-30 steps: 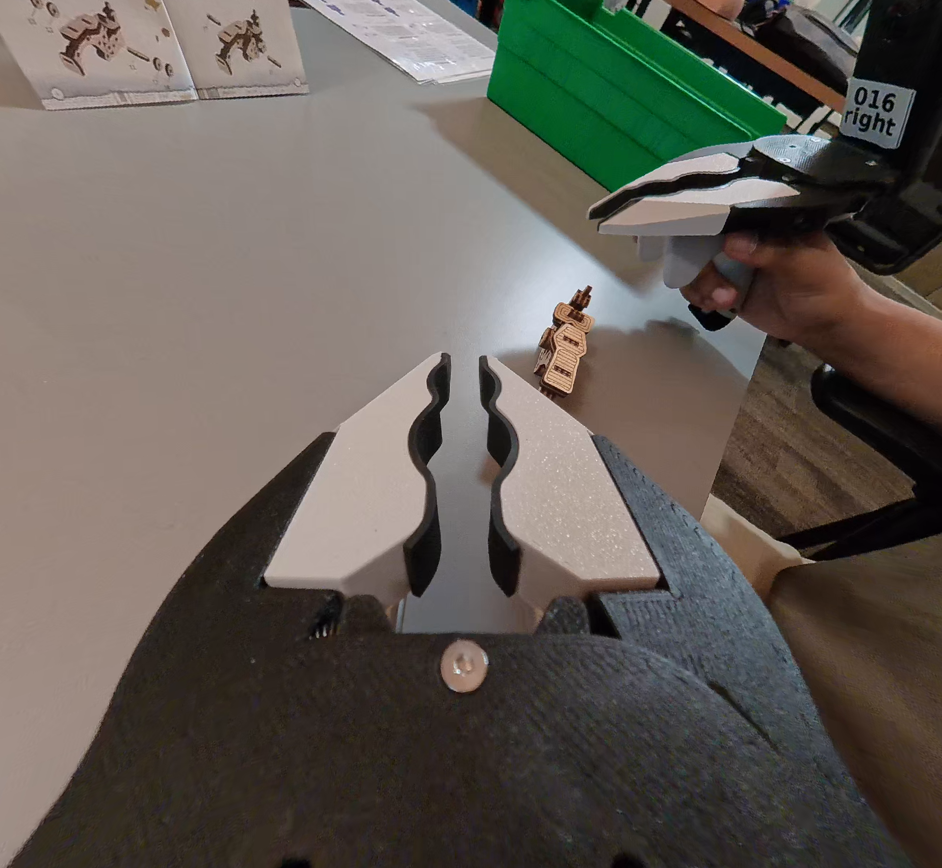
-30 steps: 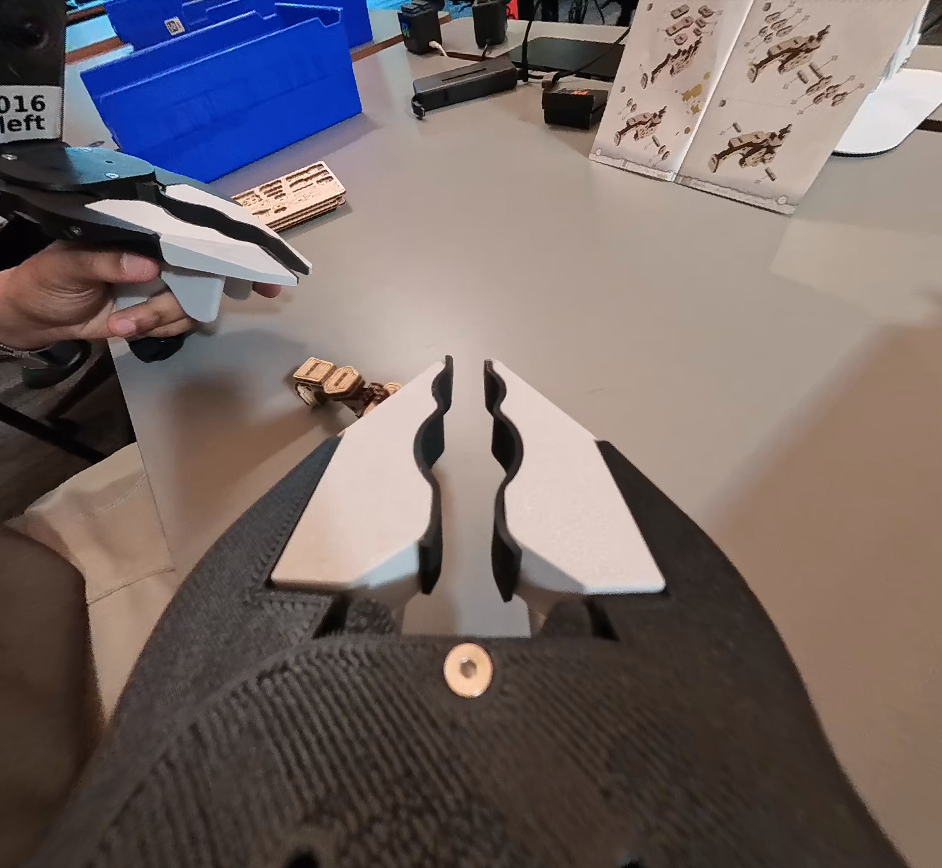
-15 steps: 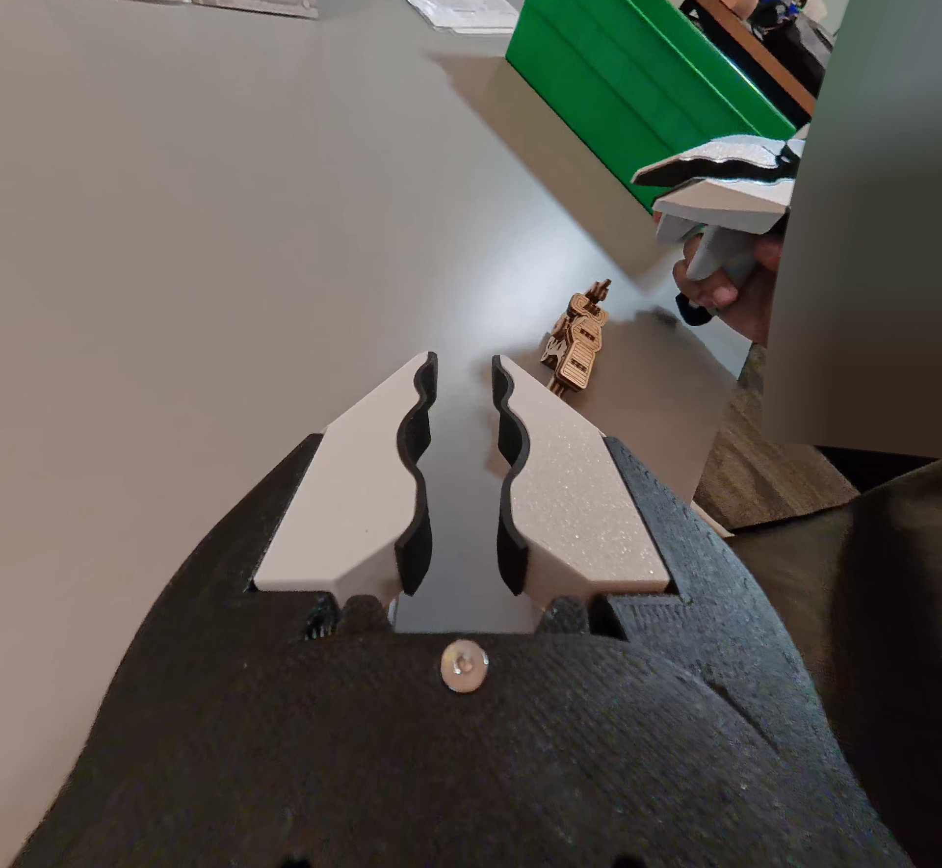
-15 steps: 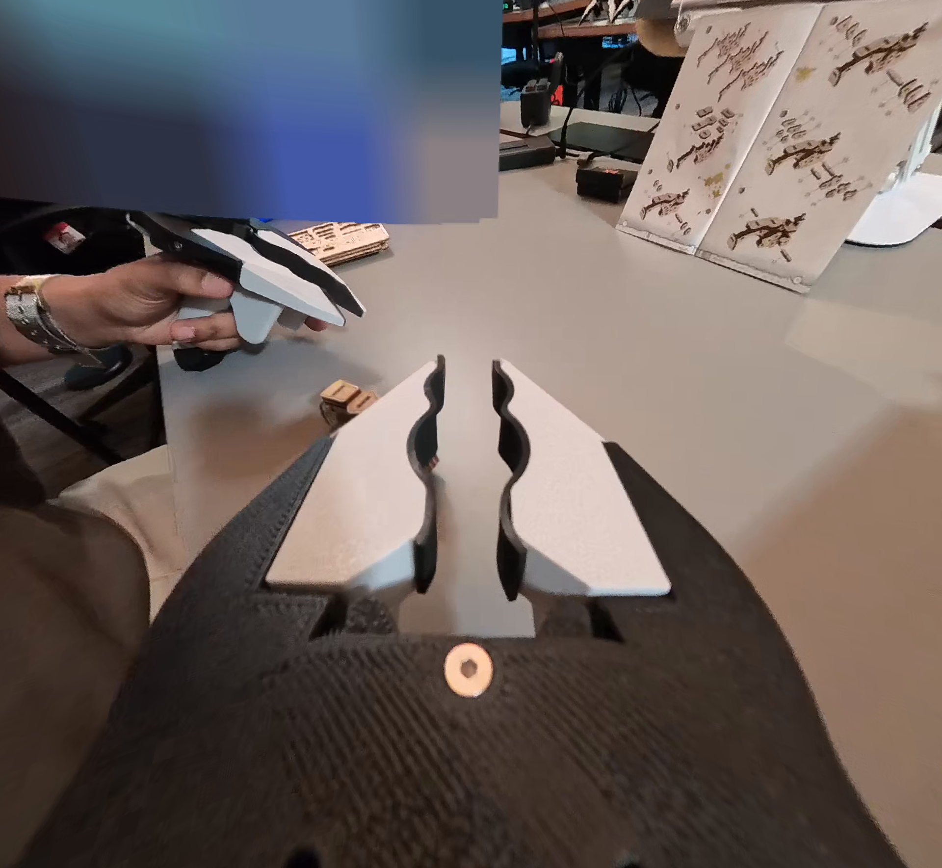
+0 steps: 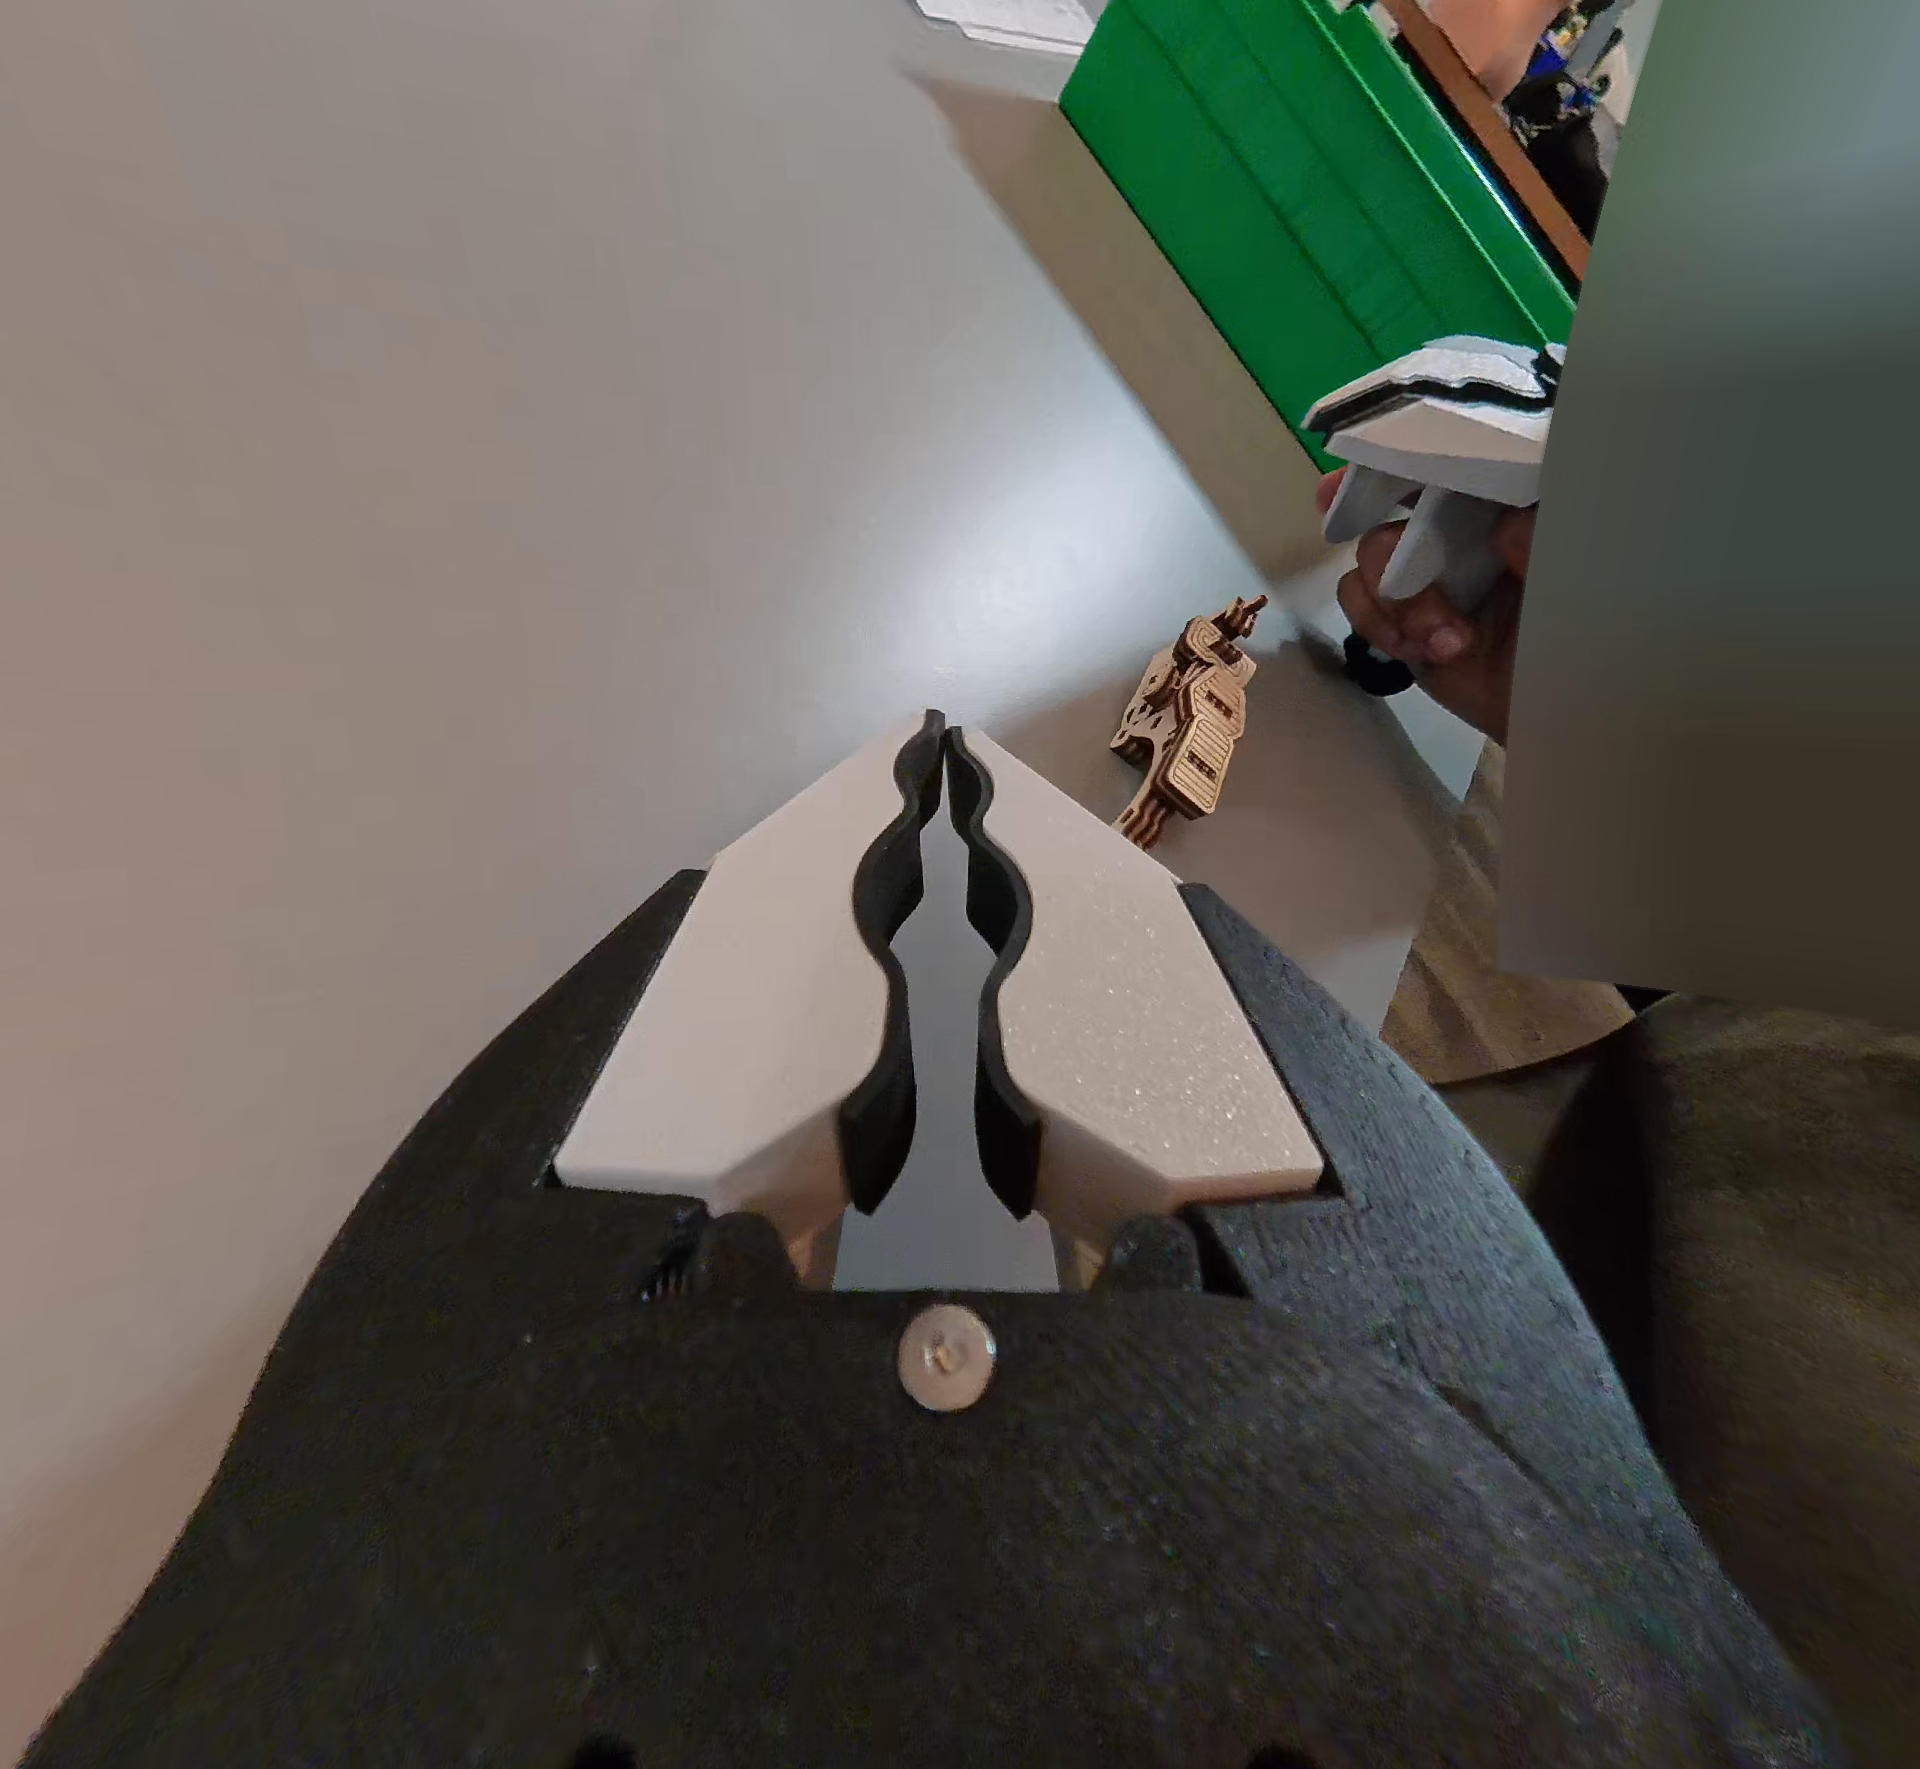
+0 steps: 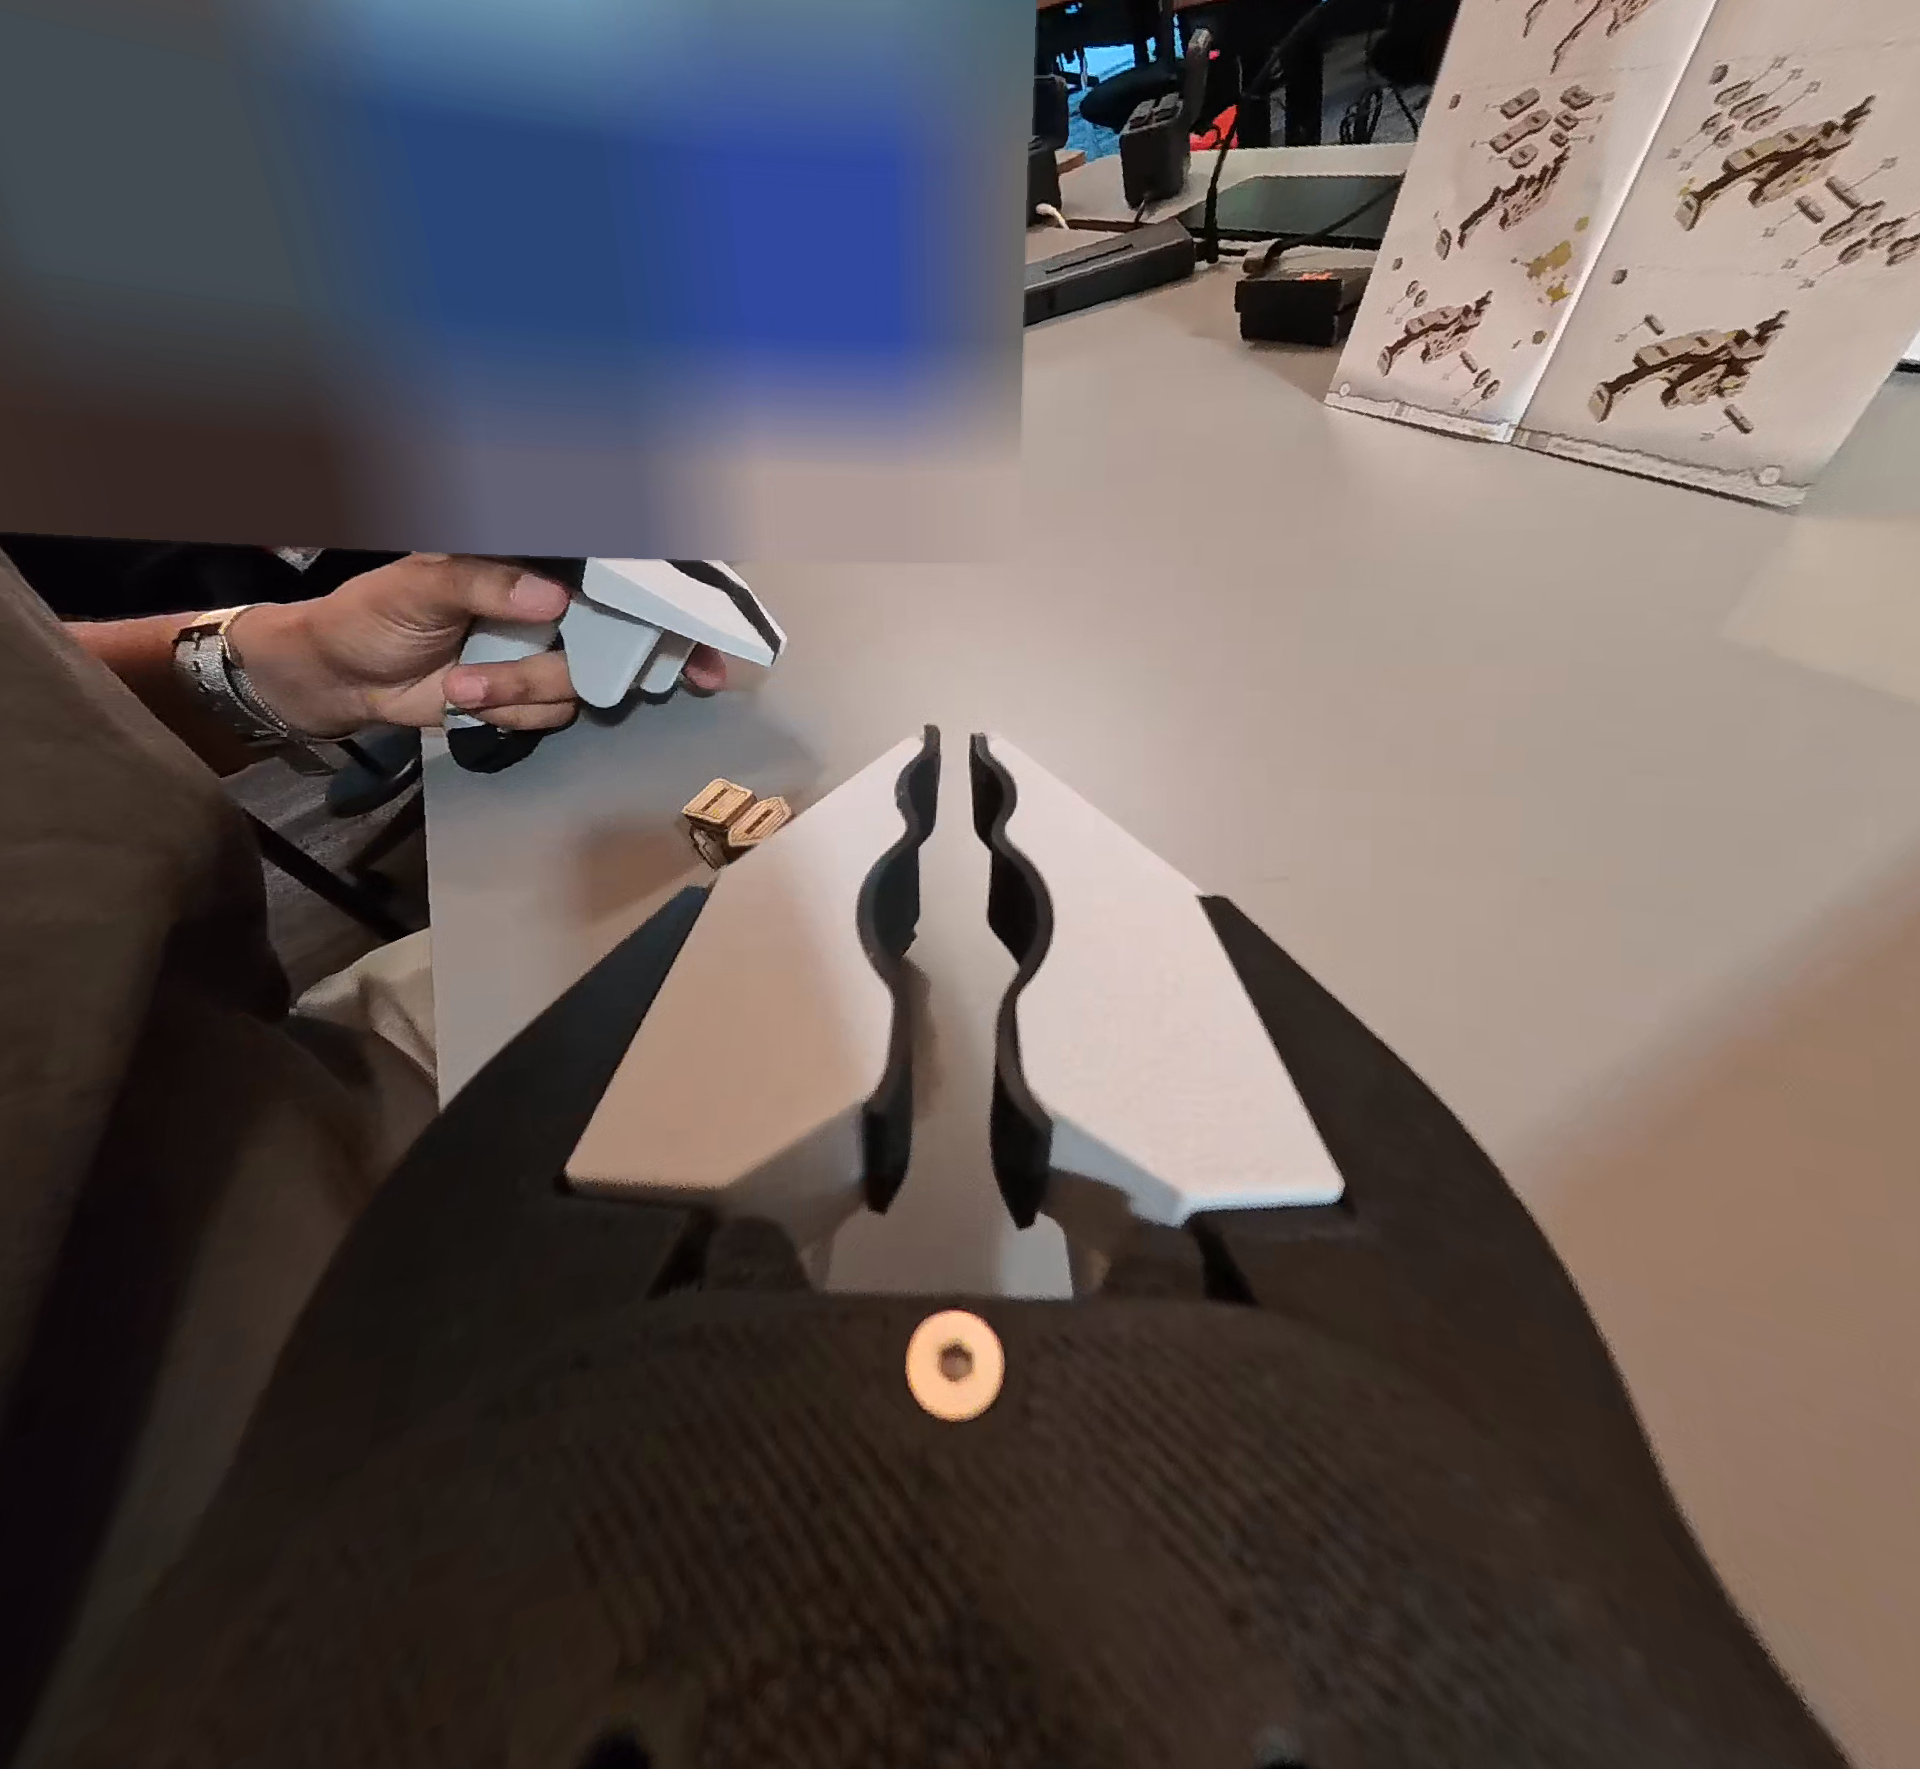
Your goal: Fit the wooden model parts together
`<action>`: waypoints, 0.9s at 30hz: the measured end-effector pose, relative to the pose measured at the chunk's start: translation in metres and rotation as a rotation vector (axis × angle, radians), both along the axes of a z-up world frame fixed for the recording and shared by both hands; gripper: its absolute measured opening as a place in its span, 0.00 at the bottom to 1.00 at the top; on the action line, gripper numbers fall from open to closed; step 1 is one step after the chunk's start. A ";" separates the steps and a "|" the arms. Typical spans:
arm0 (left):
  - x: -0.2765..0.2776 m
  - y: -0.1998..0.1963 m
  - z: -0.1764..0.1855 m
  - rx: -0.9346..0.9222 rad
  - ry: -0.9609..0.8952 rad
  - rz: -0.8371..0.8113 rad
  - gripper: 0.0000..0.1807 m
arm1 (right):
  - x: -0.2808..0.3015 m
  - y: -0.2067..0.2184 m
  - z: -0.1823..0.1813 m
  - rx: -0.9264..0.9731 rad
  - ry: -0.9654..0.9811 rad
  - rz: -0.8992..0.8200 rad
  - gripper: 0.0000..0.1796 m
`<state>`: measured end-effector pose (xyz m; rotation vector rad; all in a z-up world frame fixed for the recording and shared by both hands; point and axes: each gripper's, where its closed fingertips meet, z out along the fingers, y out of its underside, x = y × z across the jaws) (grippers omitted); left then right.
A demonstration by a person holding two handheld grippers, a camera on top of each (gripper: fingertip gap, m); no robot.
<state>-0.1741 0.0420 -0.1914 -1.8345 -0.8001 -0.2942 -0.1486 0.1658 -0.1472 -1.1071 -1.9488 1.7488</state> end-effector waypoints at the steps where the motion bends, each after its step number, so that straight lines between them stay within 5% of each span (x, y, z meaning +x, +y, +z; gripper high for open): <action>1: 0.000 0.000 0.001 -0.001 0.008 0.003 0.00 | 0.000 -0.001 -0.001 0.008 0.001 0.001 0.02; 27: 0.003 0.002 -0.001 -0.019 0.019 -0.017 0.00 | 0.010 -0.015 -0.013 0.058 -0.067 0.086 0.14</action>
